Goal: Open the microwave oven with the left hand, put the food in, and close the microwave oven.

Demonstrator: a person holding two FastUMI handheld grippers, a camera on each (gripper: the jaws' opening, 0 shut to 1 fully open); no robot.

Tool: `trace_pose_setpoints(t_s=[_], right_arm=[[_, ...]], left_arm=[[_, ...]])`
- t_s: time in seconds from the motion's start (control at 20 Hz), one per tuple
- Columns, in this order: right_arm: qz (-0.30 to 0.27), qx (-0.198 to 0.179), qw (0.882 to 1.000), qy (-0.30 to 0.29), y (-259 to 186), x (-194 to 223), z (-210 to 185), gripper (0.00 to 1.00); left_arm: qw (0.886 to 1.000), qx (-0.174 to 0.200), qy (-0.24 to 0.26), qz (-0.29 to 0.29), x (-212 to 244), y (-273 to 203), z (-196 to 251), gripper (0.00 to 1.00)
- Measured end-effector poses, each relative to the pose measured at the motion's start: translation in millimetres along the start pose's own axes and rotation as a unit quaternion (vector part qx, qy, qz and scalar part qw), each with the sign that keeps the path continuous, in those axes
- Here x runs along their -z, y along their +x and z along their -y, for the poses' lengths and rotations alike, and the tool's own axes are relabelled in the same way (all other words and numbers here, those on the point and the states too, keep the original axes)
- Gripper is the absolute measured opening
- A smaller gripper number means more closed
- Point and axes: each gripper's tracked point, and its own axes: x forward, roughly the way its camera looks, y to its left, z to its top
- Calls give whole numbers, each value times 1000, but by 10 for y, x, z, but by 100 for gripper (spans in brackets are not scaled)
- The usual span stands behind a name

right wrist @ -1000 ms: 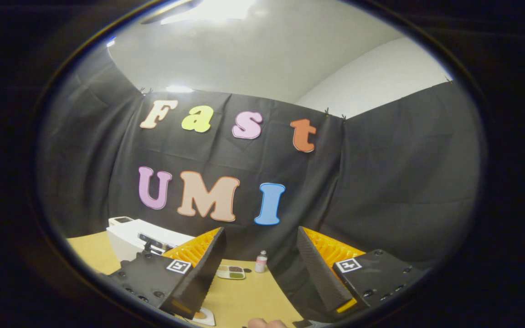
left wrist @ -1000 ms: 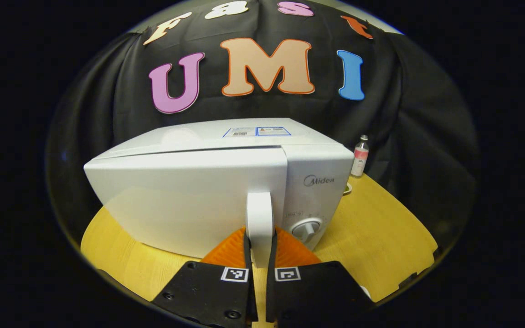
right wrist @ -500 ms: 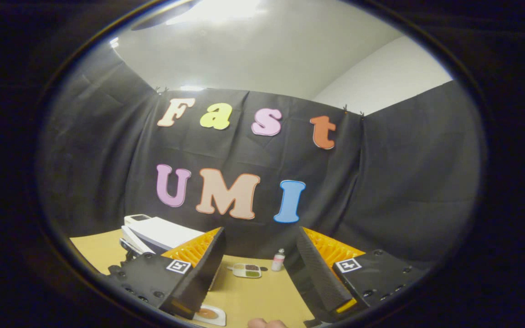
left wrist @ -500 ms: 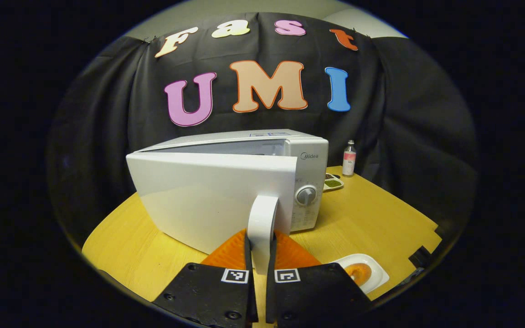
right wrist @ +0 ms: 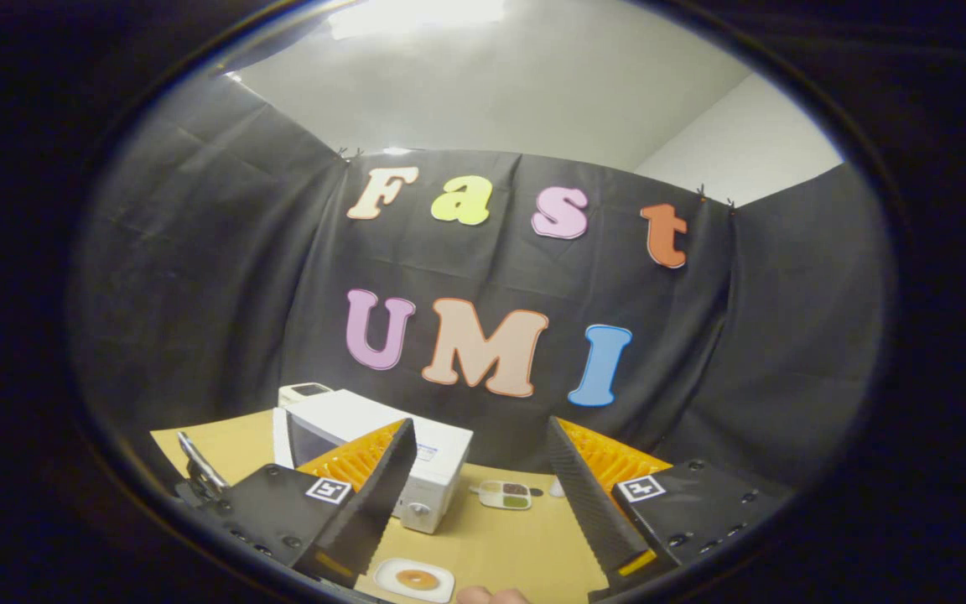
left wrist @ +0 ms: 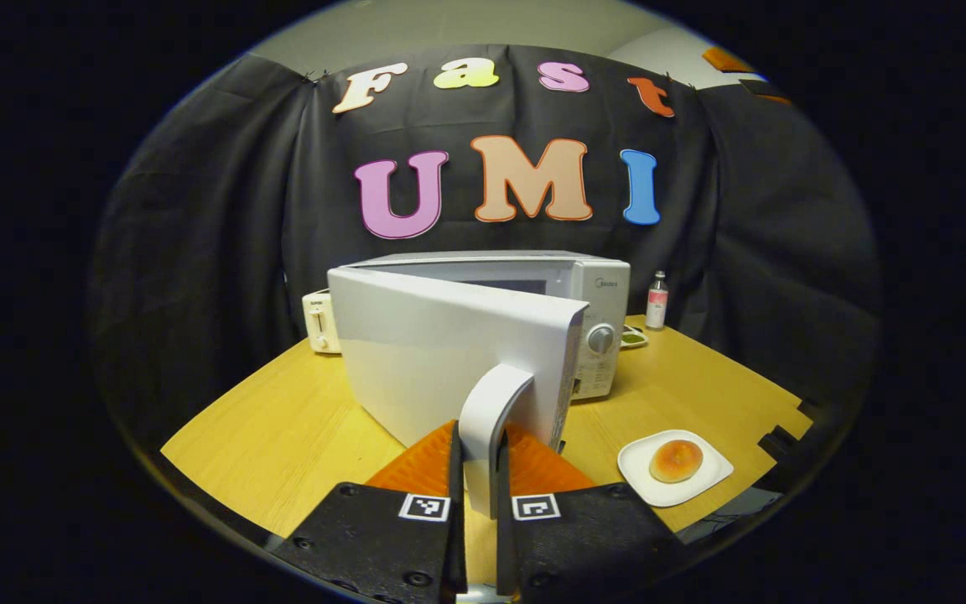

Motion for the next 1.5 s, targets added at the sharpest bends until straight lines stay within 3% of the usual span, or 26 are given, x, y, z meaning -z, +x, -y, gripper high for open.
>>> trace_pose_setpoints(t_s=[0.15, 0.25, 0.35, 0.95, 1.5], right_arm=[[-4, -19, 1000, 2, 60, -9, -233, 97], [-10, -30, 999, -4, 97, 26, -373, 97], [-15, -41, 999, -10, 120, 36, -525, 97], [-30, -73, 997, -14, 170, 92, -1083, 97], [-37, -80, 996, -20, 186, 115, -1271, 97]], left_arm=[[1000, -16, -11, 18, -33, -192, -305, 28], [999, -34, -16, 9, 50, -268, -539, 61], [999, -42, -17, 9, 75, -337, -694, 70], [995, -99, -24, 0, 151, -695, -1529, 71], [997, -81, 8, -14, 213, -944, -1676, 75]])
